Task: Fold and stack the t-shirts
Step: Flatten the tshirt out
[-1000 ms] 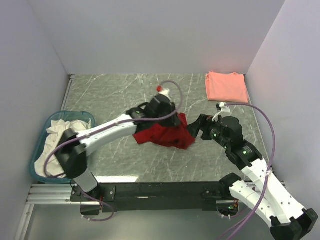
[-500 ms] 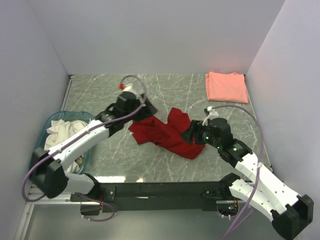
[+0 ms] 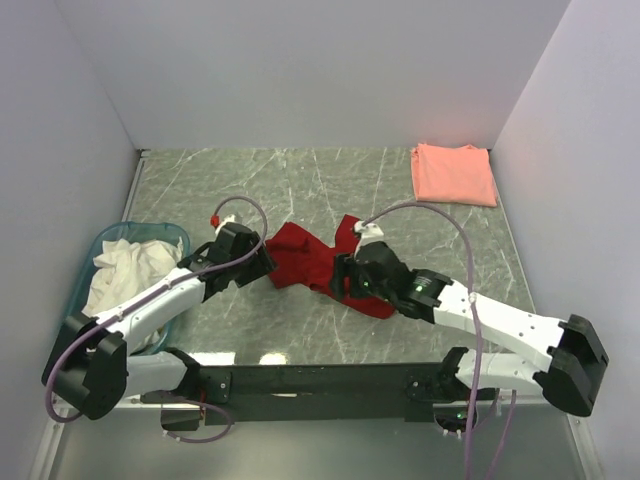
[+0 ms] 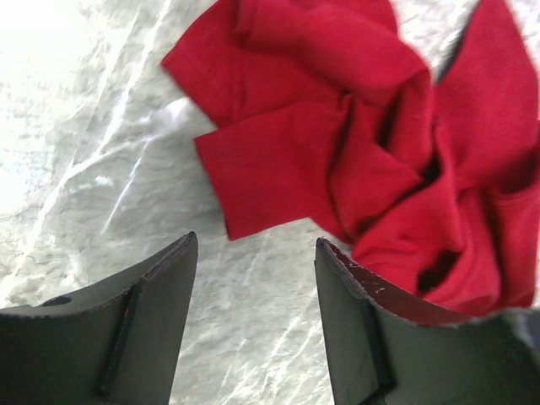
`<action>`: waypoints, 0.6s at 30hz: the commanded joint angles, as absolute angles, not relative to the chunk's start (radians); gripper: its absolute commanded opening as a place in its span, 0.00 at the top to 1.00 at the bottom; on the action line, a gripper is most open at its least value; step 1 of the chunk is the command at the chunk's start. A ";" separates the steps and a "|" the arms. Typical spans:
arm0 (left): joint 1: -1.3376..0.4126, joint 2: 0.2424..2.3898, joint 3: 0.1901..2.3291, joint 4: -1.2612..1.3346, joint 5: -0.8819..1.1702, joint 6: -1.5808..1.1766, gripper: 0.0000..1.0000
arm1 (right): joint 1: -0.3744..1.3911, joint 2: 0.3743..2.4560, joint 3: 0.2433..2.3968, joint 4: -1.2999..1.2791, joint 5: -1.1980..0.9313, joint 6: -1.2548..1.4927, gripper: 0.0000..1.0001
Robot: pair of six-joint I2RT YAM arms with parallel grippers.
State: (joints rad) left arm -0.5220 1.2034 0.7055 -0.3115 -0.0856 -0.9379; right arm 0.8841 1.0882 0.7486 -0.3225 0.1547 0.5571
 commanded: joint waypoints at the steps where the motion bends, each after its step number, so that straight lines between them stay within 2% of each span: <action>1: -0.517 1.219 0.684 -0.253 -0.087 -0.959 0.37 | 0.952 1.144 0.825 -0.285 0.287 0.548 0.25; 11: -0.520 1.357 0.661 -0.160 -0.052 -0.965 0.41 | 1.063 1.411 1.020 -0.301 0.376 0.485 0.32; 18: -0.520 1.419 0.680 -0.126 -0.049 -0.971 0.45 | 1.075 1.577 1.066 -0.305 0.437 0.489 0.35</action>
State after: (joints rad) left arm -0.5205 1.4014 0.6601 -0.1837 -0.0650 -0.9611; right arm 1.0695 1.5368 1.0222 -0.3145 0.3614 0.4961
